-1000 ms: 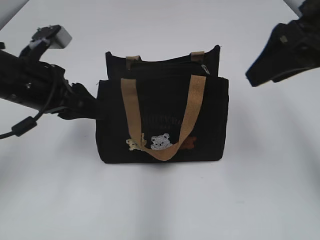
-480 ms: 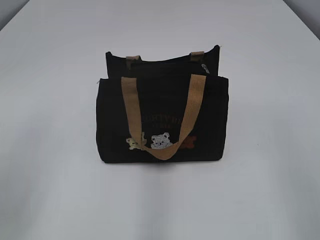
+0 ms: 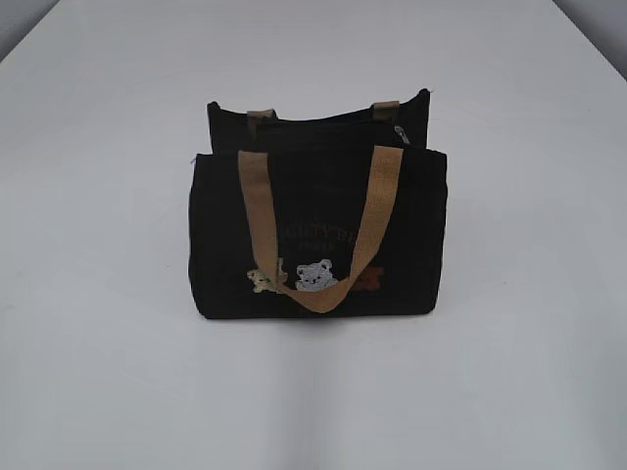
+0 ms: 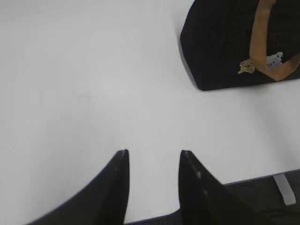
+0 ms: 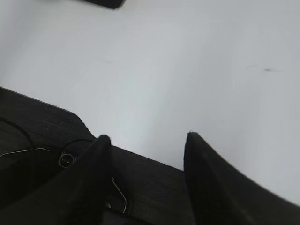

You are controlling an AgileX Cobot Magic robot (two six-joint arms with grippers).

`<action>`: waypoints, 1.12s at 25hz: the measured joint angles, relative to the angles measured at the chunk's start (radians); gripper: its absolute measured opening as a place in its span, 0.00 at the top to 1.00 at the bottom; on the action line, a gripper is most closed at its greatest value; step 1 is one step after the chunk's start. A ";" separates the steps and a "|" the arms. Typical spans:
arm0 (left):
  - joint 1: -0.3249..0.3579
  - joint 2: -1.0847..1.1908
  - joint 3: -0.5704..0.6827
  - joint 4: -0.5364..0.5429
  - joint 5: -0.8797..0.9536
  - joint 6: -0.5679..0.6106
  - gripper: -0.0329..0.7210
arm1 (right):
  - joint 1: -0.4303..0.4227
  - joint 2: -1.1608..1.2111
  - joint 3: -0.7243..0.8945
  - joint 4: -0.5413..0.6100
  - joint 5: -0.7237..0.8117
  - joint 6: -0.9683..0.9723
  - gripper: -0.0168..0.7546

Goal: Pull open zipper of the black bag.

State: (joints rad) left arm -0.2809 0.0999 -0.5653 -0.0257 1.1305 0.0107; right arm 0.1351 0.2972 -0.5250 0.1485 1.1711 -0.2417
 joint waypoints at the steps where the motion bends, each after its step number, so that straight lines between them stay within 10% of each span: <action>1: 0.000 -0.036 0.002 0.005 -0.001 -0.001 0.63 | 0.000 -0.015 0.008 -0.005 -0.005 0.000 0.49; 28: 0.000 -0.110 0.042 0.020 -0.069 -0.002 0.67 | 0.000 -0.095 0.038 -0.009 -0.065 0.001 0.58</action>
State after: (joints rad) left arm -0.2809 -0.0097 -0.5233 -0.0060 1.0616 0.0083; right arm 0.1351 0.2021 -0.4868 0.1393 1.1056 -0.2408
